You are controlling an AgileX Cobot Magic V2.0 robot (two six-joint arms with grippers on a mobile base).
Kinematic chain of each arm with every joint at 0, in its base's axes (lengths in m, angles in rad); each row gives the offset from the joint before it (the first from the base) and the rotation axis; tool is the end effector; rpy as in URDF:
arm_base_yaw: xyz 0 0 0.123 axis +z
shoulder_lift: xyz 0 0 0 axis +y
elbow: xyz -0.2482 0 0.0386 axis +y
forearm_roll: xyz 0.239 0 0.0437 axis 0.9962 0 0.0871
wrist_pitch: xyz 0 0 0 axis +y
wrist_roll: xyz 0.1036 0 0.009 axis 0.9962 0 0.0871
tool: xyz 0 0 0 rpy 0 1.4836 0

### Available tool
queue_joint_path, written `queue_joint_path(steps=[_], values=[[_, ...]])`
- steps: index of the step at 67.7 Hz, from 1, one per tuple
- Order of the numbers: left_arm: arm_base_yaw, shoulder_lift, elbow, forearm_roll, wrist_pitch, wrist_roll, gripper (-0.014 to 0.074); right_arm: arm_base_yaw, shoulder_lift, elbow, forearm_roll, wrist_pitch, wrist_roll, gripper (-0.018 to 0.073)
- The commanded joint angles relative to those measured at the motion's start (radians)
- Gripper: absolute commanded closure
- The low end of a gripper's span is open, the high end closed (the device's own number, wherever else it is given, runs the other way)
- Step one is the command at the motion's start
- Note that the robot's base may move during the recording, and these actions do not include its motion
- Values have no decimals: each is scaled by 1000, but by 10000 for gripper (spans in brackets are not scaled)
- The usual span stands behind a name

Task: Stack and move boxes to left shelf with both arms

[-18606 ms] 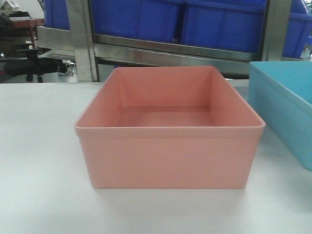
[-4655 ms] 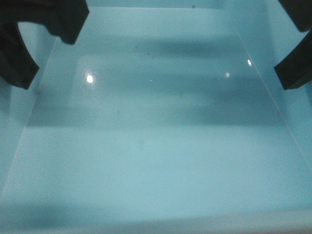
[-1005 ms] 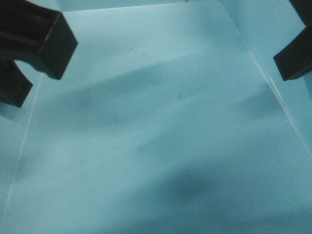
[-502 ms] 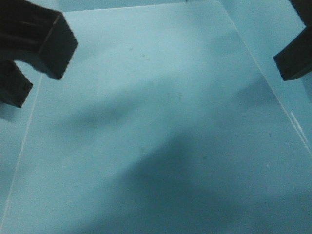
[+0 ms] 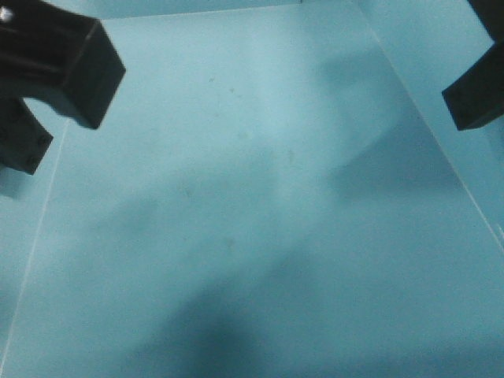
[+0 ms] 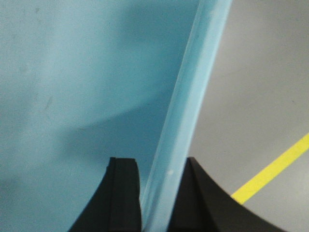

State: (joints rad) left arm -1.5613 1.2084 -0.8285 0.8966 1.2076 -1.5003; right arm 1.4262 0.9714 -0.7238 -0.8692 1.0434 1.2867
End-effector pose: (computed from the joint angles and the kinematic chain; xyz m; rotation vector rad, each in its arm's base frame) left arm 0.0779 -0.2033 0.2520 0.4203 2.2547 -0.0386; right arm 0.0934 0.1649 0.2679 -0.5101 2.2025 0.1938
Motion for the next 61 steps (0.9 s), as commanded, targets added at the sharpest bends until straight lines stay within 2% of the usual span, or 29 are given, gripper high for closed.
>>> queue_joint_path(steps=[1,61], values=[[-20,-19,-29,137,-76,46,599,12,-17,-46,-158,-162,-25,522],[-20,-19,-29,137,-76,46,599,12,-17,-46,-158,-162,-25,522]])
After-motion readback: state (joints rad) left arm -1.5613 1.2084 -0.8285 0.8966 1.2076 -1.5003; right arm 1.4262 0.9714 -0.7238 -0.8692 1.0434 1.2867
